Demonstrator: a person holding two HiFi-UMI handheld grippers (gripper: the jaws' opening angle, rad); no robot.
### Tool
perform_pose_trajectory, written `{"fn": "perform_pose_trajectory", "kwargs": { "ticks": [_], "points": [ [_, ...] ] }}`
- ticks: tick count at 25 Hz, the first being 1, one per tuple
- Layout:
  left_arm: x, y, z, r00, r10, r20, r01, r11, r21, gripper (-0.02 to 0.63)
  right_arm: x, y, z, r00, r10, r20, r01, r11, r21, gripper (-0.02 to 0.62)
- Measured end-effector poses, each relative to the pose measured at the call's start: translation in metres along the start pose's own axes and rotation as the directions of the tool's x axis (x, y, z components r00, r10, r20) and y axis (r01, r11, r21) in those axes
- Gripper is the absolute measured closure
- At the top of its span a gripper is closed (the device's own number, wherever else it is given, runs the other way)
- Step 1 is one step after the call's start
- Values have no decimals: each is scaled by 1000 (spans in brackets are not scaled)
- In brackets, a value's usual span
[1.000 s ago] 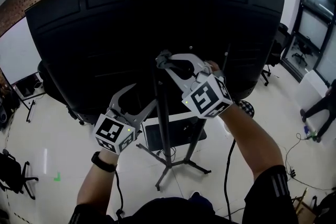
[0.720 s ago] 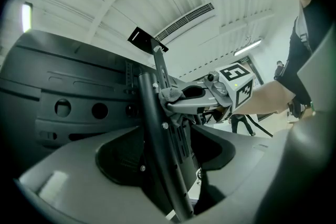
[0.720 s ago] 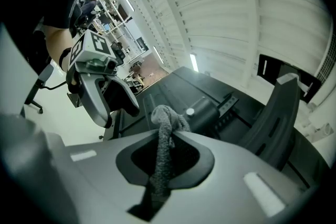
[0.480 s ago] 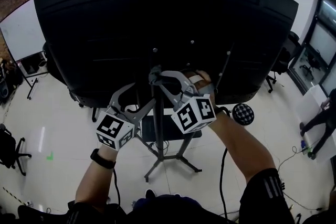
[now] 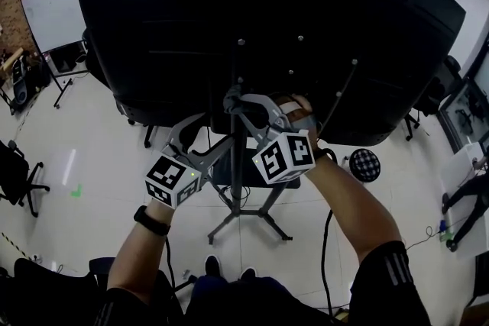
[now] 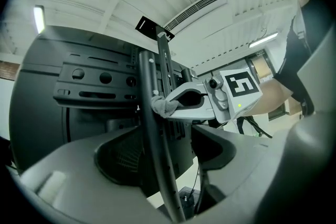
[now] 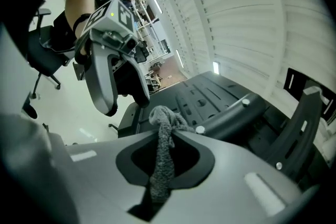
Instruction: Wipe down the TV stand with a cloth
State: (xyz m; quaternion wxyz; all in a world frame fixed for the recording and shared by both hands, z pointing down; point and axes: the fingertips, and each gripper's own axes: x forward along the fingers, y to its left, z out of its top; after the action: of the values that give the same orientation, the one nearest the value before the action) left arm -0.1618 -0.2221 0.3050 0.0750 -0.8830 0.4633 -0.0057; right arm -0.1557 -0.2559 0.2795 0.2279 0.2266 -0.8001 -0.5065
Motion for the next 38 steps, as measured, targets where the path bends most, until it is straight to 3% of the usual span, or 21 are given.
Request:
{"fn": "perform_pose_trajectory", "kwargs": {
  "ticks": [9, 14, 24, 38],
  "points": [
    [-8, 2, -45, 997, -48, -55, 44, 997, -67, 290, 17, 54, -12, 997, 59, -49, -62, 996, -61, 574],
    [-6, 9, -72, 993, -96, -64, 92, 994, -66, 287, 23, 82, -26, 992, 85, -95, -92, 993, -71, 574],
    [-4, -1, -143, 965, -230, -122, 213, 967, -143, 279, 36, 159, -56, 971, 159, -180, -159, 987, 15, 574],
    [-2, -19, -265, 937, -252, -241, 205, 957, -204, 268, 53, 277, -108, 944, 274, -184, -257, 960, 113, 574]
  ]
}}
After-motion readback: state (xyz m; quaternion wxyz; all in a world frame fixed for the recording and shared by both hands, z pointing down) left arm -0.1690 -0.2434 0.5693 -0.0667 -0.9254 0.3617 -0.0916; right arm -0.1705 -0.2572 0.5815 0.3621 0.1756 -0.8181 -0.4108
